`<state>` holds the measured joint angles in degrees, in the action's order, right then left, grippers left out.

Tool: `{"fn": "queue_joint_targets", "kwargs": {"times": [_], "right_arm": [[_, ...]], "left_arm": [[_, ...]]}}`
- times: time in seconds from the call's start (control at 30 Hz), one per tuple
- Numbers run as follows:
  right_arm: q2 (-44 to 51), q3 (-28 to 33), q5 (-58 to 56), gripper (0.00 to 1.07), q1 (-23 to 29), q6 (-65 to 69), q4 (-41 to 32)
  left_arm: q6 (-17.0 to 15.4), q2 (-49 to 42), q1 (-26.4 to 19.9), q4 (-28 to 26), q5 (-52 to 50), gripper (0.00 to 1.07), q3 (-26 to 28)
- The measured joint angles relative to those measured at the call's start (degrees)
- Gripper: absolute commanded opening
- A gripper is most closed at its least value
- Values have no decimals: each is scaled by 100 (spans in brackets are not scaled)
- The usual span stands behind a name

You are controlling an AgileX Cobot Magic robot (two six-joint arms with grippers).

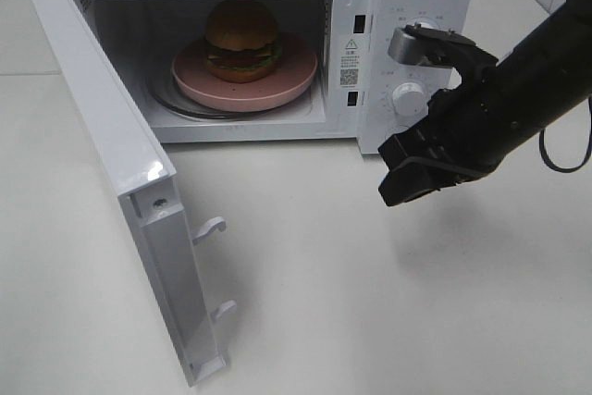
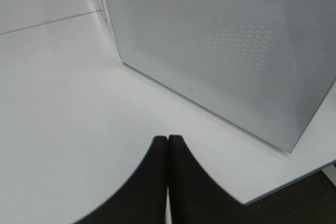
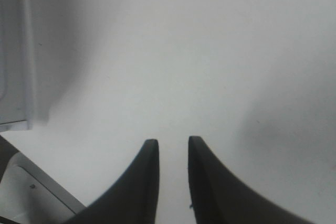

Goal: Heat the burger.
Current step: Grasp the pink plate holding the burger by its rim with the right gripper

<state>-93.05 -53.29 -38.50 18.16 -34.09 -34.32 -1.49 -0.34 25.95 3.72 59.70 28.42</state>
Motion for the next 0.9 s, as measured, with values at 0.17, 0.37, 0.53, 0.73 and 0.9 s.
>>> {"fn": "queue_joint_targets", "kwargs": {"times": [0.17,0.37,0.53,0.73,0.9], "right_arm": [[0,-223,46,54,218,-705,-298],[-6,-435,928,66,882,-1192,-57],[-281,-825,1587,67,1444,-1261,854],[-710,-1341,1627,67,1816,-1266,1650],[-1157,-1925,1799,67,2114,-1249,2624]], "left_arm": [[0,0,0,0,0,0,0],[0,0,0,0,0,0,0],[0,0,0,0,0,0,0],[0,0,0,0,0,0,0],[0,0,0,0,0,0,0]]}}
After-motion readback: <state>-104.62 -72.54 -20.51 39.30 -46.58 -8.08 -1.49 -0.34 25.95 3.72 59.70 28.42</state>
